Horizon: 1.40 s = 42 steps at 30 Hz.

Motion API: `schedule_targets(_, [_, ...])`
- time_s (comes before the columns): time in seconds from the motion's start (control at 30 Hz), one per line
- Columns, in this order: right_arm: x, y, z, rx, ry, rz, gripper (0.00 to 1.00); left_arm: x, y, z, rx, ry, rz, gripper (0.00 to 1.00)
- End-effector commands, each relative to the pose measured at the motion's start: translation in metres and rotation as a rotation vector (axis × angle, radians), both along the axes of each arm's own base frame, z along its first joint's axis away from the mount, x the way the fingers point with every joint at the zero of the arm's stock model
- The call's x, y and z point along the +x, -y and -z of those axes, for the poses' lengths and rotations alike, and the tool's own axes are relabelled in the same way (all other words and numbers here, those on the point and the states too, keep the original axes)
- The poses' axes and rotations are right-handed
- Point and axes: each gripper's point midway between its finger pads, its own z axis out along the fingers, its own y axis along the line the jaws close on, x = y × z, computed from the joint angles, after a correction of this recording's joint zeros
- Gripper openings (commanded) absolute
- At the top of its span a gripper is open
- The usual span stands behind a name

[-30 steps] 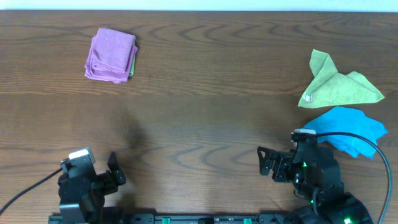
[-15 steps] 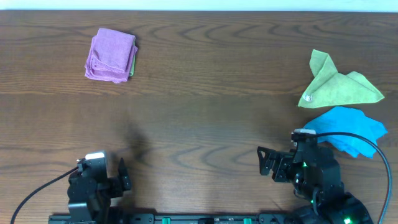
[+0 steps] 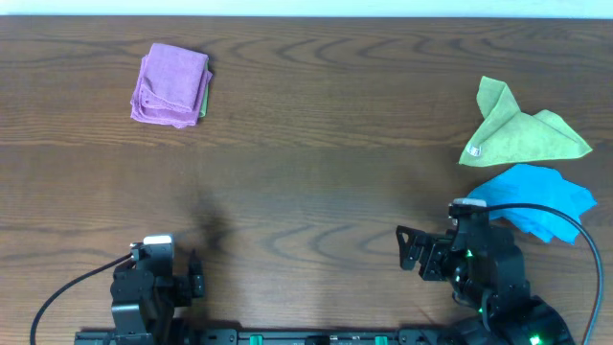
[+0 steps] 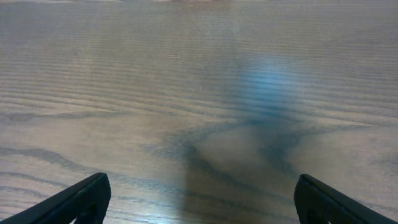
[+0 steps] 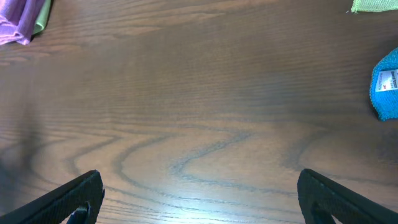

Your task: Fold the cloth

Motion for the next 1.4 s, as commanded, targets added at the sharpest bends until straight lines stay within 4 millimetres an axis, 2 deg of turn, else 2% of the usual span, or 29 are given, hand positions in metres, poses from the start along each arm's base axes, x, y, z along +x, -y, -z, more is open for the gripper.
schedule_targets(0.0, [0.001, 0.003, 0.001, 0.002, -0.001, 0.025, 0.99, -0.001, 0.001, 0.003, 0.008, -0.009, 0.016, 0.95])
schedule_targets(0.67, [0.001, 0.003, 0.001, 0.002, -0.001, 0.025, 0.99, -0.002, 0.001, 0.005, 0.008, -0.016, 0.016, 0.95])
schedule_targets(0.83, [-0.006, 0.006, 0.007, -0.01, -0.032, 0.026, 0.99, -0.003, 0.001, 0.005, 0.008, -0.016, 0.016, 0.95])
schedule_targets(0.9, [-0.007, 0.009, 0.006, -0.009, -0.029, 0.038, 0.99, -0.002, 0.001, 0.005, 0.008, -0.016, 0.016, 0.95])
schedule_targets(1.03, [-0.003, 0.034, 0.001, -0.085, 0.036, 0.127, 0.99, -0.002, 0.001, 0.005, 0.008, -0.016, 0.016, 0.95])
schedule_targets(1.13, [-0.002, 0.043, 0.0, -0.152, 0.085, 0.106, 0.99, -0.002, 0.001, 0.005, 0.008, -0.016, 0.016, 0.95])
schedule_targets(1.37, [0.001, 0.056, 0.018, -0.282, 0.163, 0.036, 0.99, -0.002, 0.001, 0.005, 0.008, -0.016, 0.016, 0.95])
